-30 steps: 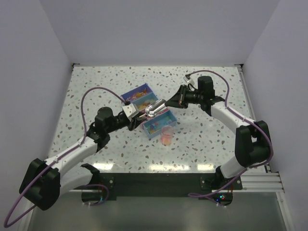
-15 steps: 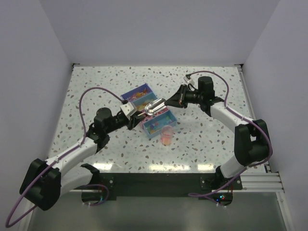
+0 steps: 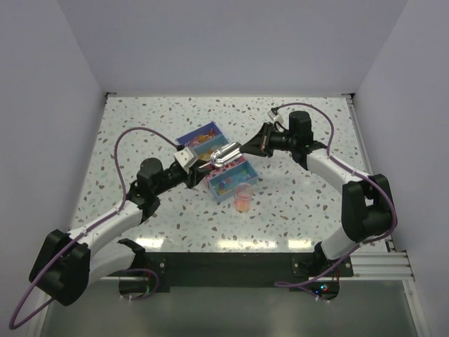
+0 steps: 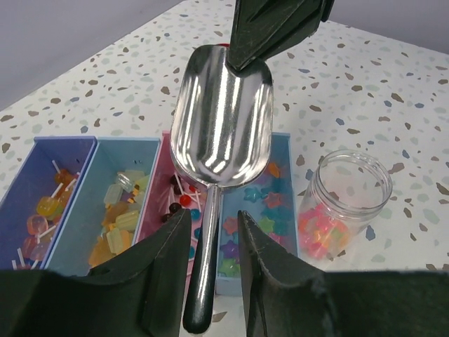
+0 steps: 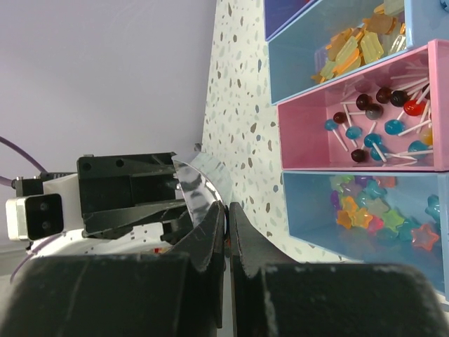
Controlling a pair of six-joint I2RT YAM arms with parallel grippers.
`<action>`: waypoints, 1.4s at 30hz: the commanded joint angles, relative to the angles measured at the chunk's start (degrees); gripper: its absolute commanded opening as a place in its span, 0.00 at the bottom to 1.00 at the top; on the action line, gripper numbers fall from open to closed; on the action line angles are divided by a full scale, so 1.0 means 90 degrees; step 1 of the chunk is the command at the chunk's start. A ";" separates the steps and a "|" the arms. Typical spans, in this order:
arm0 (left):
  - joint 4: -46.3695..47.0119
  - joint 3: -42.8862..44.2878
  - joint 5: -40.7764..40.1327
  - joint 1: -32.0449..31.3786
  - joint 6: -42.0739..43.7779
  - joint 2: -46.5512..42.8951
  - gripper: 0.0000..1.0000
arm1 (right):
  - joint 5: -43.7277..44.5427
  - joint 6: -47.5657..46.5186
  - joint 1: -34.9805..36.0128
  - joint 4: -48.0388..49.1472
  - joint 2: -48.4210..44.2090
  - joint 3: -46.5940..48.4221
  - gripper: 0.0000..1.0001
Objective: Pack the candies
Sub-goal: Adjust the spatula.
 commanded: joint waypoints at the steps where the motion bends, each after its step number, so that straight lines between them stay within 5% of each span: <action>1: 0.0731 -0.0066 0.0092 0.0036 -0.0345 0.0028 0.38 | -0.0091 0.0106 -0.0028 0.0281 -0.0043 -0.0033 0.00; 13: 0.0937 -0.0086 0.0180 0.0036 -0.0452 0.0145 0.24 | -0.0052 0.0106 -0.0028 0.0281 -0.0111 -0.0111 0.00; 20: 0.0712 -0.0086 0.0190 0.0036 -0.0296 0.0126 0.29 | -0.0052 0.0174 -0.0028 0.0340 -0.0170 -0.0140 0.00; 29: 0.0497 -0.0017 0.0258 0.0036 -0.0198 0.0096 0.08 | -0.0042 0.0174 -0.0028 0.0340 -0.0248 -0.0208 0.00; 42: -0.1250 0.0363 -0.0151 0.0027 0.1149 -0.0333 0.09 | 0.0016 0.0233 -0.0028 0.0174 -0.0375 -0.0111 0.00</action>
